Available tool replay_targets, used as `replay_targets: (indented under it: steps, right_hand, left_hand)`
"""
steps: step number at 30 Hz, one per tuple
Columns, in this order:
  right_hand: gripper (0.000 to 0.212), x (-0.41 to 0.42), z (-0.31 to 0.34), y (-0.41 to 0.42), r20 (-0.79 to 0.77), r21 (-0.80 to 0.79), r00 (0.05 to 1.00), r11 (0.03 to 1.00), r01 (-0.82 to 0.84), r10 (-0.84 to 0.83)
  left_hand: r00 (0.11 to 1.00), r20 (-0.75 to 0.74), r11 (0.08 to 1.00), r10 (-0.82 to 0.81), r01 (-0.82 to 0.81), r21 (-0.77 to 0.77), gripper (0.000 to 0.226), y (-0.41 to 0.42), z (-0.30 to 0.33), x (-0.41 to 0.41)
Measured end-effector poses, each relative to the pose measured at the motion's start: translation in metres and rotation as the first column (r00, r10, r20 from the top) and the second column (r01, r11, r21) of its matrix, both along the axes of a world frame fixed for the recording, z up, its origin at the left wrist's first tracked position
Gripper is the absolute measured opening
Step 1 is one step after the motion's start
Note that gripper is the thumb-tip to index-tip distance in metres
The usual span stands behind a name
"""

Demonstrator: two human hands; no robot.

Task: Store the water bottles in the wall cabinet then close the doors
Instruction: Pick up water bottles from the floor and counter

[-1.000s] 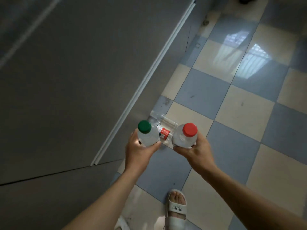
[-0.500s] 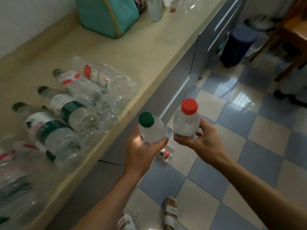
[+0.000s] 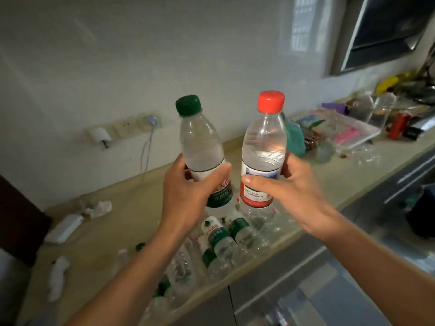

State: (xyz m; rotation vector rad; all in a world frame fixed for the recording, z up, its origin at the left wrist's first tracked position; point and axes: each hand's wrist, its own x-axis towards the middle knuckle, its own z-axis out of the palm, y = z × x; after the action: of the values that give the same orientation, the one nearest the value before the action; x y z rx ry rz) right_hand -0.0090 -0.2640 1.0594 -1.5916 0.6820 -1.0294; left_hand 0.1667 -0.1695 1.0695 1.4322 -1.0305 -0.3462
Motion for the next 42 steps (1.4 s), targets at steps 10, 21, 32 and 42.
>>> replay_targets:
  steps: [10,21,32,42]
  right_hand:
    - [0.044,0.148,0.181,0.024,0.136,-0.175,0.961,0.96,-0.218,0.243]
    - [0.061,0.272,0.348,0.049,0.264,-0.402,0.91,0.894,-0.198,0.321]
    - [0.07,0.389,0.388,0.003,0.262,-0.471,0.963,0.879,0.071,0.062]
    - [0.048,0.448,0.365,-0.015,0.306,-0.52,0.952,0.837,0.168,0.0]
  left_hand:
    - [0.963,0.106,0.934,0.247,-0.207,-0.29,0.04,0.052,0.187,0.138]
    - [0.847,0.159,0.772,0.506,-0.363,-0.521,0.039,0.102,0.35,0.261]
    - [0.838,0.055,0.77,0.543,-0.47,-0.432,0.039,0.07,0.378,0.357]
    - [0.703,0.261,0.731,0.661,-0.527,-0.433,0.059,0.007,0.367,0.377]
